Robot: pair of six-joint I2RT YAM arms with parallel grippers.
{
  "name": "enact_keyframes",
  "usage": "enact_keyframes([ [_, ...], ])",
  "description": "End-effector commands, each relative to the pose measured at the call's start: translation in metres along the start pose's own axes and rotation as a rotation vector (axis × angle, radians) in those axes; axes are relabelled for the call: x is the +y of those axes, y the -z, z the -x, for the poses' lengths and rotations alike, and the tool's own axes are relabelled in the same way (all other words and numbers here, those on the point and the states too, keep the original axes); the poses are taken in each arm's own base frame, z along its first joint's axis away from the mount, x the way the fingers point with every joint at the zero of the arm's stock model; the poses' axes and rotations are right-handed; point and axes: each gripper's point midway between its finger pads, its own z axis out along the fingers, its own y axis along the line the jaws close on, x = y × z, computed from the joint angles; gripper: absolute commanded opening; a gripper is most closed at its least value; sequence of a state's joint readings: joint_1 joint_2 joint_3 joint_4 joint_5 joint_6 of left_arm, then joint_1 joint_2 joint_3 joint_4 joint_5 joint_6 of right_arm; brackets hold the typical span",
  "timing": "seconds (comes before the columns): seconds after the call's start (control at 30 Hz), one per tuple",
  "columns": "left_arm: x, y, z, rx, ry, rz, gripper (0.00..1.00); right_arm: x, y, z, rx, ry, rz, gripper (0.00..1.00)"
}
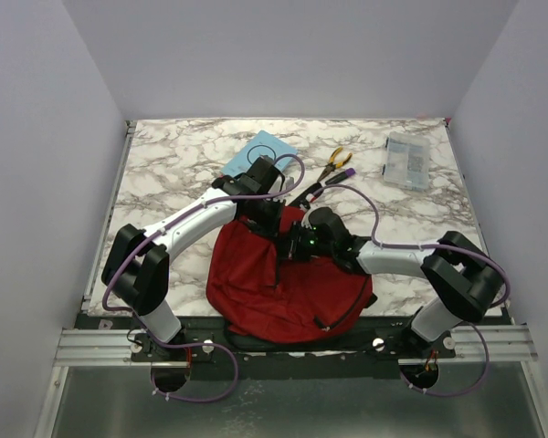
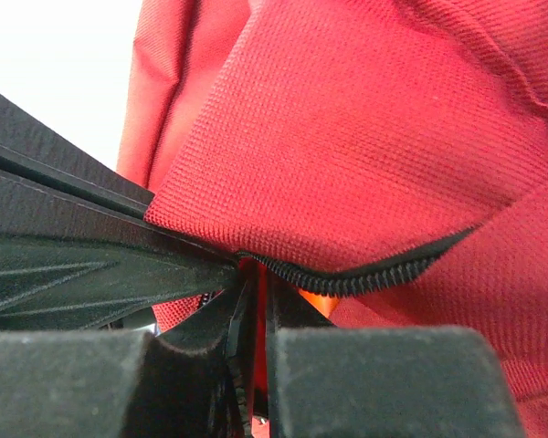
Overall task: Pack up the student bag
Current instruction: Place the stationery in the student bag, then pick up the stationery from the center of the board.
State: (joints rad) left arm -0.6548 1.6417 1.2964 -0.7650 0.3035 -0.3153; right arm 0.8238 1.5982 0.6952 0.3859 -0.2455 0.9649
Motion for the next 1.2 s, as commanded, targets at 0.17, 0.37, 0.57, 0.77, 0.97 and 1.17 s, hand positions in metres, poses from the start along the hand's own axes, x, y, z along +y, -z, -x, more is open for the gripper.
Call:
enact_keyframes([
  [0.17, -0.021, 0.01, 0.005, -0.02, -0.022, -0.072, 0.0, -0.033, 0.053, 0.005, -0.074, 0.081, -0.215, 0.27],
  [0.37, -0.022, 0.007, 0.004, -0.007, -0.016, -0.08, 0.0, -0.049, 0.097, 0.033, -0.181, 0.176, -0.383, 0.38],
  [0.57, -0.019, 0.005, 0.003, -0.005, -0.013, -0.071, 0.0, -0.061, 0.122, 0.094, -0.324, 0.211, -0.544, 0.51],
  [0.77, -0.018, 0.004, 0.003, -0.004, -0.012, -0.065, 0.0, -0.078, 0.128, 0.17, -0.424, 0.091, -0.572, 0.6],
  [0.97, -0.018, 0.004, 0.003, -0.004, -0.014, -0.061, 0.0, -0.114, 0.123, 0.234, -0.479, -0.047, -0.728, 0.72],
  [1.17, -0.02, 0.005, 0.003, -0.003, -0.015, -0.073, 0.0, -0.15, 0.106, 0.268, -0.483, -0.154, -0.919, 0.78],
])
